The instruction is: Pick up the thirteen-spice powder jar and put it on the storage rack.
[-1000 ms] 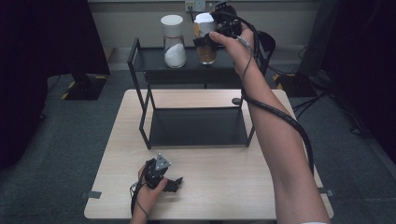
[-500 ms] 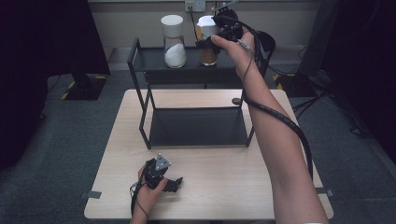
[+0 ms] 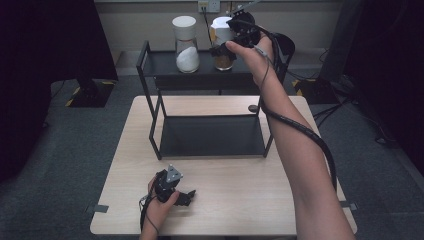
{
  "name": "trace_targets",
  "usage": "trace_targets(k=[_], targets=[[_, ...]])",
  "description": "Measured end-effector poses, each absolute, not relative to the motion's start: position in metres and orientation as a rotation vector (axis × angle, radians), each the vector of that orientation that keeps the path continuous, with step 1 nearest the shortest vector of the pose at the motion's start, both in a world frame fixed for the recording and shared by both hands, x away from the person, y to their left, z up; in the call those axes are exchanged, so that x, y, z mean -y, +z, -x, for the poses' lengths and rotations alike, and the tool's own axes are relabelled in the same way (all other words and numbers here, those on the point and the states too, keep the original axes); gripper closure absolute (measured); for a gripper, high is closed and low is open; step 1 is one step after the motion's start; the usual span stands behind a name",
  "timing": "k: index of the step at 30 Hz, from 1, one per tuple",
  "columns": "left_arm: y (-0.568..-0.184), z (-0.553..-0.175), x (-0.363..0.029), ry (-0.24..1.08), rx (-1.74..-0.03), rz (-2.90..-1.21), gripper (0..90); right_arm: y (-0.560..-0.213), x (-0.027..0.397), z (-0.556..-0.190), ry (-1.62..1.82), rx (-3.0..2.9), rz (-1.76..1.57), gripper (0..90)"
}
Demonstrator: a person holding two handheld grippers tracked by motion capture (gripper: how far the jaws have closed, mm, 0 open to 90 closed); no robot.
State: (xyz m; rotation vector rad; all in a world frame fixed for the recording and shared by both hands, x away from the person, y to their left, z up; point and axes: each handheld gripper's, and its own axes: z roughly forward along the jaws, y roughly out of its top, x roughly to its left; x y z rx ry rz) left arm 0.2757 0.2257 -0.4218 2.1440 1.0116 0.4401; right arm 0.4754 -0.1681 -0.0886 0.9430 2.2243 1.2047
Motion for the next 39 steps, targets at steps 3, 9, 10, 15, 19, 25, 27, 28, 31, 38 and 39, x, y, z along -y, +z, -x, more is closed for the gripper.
trace_targets(k=[3,9,10,15,19,25,27,28,31,38,39], targets=[[-0.422,-0.276,-0.226,0.440,-1.012,-2.144,0.0,-0.088,0.170,-0.473,1.200,-2.227,-0.942,3.9],[-0.422,-0.276,-0.226,0.440,-1.012,-2.144,0.0,-0.090,0.170,-0.464,1.198,-2.197,-0.955,1.0],[-0.422,-0.276,-0.226,0.441,-1.012,-2.144,0.0,-0.090,0.170,-0.462,1.192,-2.194,-0.952,1.0],[-0.422,-0.276,-0.226,0.440,-1.012,-2.144,0.0,-0.093,0.173,-0.454,1.214,-2.190,-0.953,0.9],[-0.422,-0.276,-0.226,0.440,-1.012,-2.144,0.0,-0.096,0.176,-0.446,1.230,-2.190,-0.942,1.0],[-0.422,-0.276,-0.226,0.440,-1.012,-2.144,0.0,-0.103,0.183,-0.432,1.259,-2.171,-0.938,1.0],[-0.422,-0.276,-0.226,0.439,-1.012,-2.144,0.0,-0.105,0.186,-0.427,1.263,-2.169,-0.932,1.1],[-0.422,-0.276,-0.226,0.440,-1.012,-2.144,0.0,-0.106,0.188,-0.425,1.266,-2.169,-0.928,1.1],[-0.422,-0.276,-0.226,0.438,-1.014,-2.143,0.0,-0.111,0.195,-0.419,1.282,-2.167,-0.932,1.1],[-0.422,-0.276,-0.226,0.439,-1.014,-2.141,0.0,-0.130,0.210,-0.407,1.322,-2.189,-0.929,1.6],[-0.422,-0.276,-0.226,0.439,-1.014,-2.141,0.0,-0.133,0.212,-0.406,1.331,-2.194,-0.926,1.6]])
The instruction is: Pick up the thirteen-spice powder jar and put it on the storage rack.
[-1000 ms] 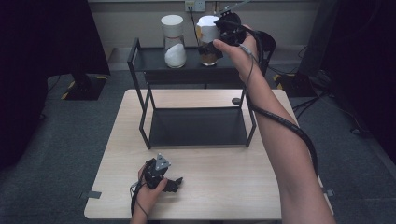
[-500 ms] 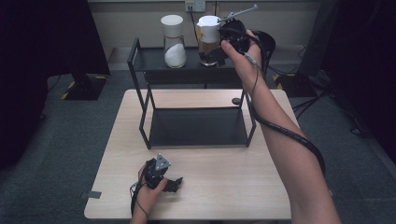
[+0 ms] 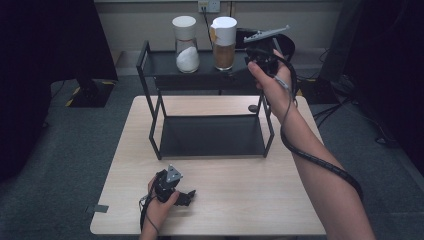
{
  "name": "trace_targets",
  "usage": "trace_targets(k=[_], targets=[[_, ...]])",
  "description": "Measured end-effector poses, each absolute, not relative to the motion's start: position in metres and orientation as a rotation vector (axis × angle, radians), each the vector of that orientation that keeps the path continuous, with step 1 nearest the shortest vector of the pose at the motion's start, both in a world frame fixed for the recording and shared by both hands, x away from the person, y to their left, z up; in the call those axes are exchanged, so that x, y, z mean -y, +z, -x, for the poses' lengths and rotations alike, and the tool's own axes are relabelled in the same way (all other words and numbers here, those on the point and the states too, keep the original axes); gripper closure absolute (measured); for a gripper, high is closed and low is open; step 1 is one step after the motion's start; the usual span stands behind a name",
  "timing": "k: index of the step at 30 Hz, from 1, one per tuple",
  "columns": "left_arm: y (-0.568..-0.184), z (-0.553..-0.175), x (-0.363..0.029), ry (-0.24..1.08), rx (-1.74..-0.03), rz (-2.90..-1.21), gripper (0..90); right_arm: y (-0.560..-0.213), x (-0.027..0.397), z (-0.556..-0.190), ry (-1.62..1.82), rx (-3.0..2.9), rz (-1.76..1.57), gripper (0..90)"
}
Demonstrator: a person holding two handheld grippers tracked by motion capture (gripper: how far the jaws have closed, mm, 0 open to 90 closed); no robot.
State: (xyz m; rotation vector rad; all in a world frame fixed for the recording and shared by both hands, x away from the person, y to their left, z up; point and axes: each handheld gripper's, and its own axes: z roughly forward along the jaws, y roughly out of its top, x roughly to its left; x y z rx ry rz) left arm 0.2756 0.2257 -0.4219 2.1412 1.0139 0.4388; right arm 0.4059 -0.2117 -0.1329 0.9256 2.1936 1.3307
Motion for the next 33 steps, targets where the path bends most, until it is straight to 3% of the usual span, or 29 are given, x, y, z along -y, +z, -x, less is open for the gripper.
trace_targets(k=[33], targets=[[-0.422,-0.276,-0.226,0.441,-1.012,-2.143,0.0,-0.236,0.259,-0.377,1.434,-2.290,-0.842,2.1]])
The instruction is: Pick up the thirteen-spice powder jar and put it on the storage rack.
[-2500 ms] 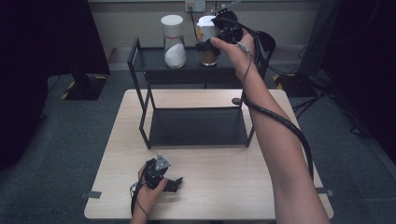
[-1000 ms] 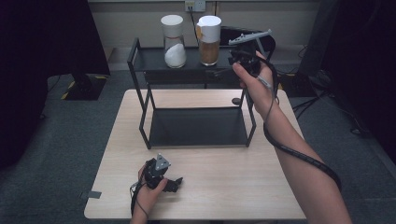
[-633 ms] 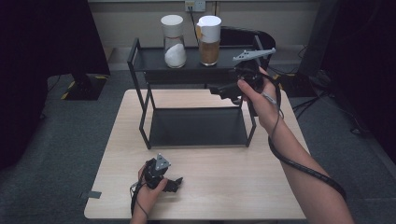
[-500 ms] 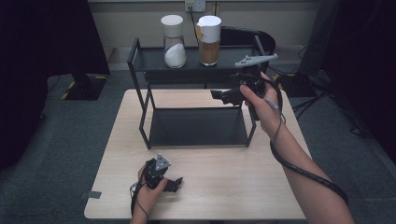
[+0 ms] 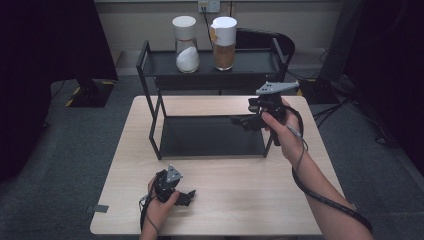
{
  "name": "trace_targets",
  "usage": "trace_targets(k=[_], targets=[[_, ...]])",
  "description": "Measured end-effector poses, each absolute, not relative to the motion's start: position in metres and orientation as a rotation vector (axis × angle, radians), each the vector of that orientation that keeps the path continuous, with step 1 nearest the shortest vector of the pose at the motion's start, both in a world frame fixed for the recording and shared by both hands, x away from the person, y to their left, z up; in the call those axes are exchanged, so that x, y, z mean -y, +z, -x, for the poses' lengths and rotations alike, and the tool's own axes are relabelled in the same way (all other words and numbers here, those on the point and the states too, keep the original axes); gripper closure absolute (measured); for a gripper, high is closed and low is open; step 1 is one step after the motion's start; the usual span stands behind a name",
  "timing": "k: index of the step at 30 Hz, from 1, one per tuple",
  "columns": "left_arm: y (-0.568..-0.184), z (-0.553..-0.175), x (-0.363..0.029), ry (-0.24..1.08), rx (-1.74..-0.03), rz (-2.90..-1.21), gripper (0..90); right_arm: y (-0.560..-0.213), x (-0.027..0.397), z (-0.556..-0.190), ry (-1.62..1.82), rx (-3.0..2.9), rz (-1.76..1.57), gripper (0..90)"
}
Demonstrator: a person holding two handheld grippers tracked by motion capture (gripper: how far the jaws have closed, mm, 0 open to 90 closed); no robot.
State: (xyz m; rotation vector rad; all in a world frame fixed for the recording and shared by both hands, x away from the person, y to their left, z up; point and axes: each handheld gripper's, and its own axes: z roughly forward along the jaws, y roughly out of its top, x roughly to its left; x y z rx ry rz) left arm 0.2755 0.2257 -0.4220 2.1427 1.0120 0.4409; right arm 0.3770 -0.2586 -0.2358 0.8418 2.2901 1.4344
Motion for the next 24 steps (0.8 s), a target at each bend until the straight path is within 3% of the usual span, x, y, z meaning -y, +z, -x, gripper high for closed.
trace_targets(k=[24], targets=[[-0.422,-0.275,-0.226,0.441,-1.012,-2.143,0.0,-0.311,0.259,-0.364,1.408,-2.384,-0.831,2.0]])
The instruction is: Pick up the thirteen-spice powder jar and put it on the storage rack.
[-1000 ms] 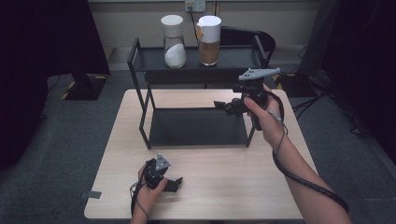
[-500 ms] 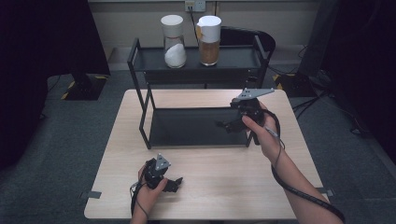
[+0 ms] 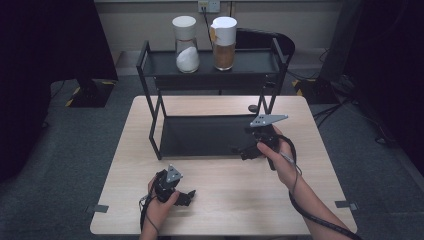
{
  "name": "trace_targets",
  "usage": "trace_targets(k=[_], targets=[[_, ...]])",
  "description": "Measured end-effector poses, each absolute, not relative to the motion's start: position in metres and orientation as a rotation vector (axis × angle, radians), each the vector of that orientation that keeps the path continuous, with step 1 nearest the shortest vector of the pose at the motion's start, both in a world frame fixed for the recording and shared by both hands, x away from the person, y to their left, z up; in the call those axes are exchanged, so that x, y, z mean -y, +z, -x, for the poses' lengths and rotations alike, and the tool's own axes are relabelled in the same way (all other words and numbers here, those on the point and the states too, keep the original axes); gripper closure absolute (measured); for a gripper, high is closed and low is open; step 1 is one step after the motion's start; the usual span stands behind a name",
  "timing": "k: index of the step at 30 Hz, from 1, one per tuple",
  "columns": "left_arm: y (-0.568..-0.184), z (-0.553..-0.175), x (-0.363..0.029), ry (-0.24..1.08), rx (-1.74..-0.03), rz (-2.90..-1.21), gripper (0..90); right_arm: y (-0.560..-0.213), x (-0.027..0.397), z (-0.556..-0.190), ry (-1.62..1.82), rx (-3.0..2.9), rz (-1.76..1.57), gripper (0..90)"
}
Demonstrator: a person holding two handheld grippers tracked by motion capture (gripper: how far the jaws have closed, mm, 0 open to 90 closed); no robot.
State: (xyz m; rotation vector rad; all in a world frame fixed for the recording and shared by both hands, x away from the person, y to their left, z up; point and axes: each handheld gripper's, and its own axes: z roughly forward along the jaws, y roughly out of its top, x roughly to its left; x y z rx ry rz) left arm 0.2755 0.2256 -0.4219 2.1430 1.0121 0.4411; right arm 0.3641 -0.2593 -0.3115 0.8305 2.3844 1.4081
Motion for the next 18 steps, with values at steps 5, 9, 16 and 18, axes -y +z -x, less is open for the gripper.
trace_targets(k=[5,9,16,18], targets=[[-0.422,-0.276,-0.226,0.441,-1.012,-2.143,0.0,-0.327,0.261,-0.358,1.395,-2.405,-0.820,2.0],[-0.422,-0.276,-0.226,0.441,-1.012,-2.143,0.0,-0.339,0.263,-0.355,1.383,-2.434,-0.819,2.0],[-0.422,-0.276,-0.226,0.441,-1.012,-2.143,0.0,-0.360,0.267,-0.348,1.350,-2.466,-0.819,2.1],[-0.422,-0.275,-0.226,0.441,-1.012,-2.143,0.0,-0.366,0.270,-0.346,1.345,-2.479,-0.824,2.1]])
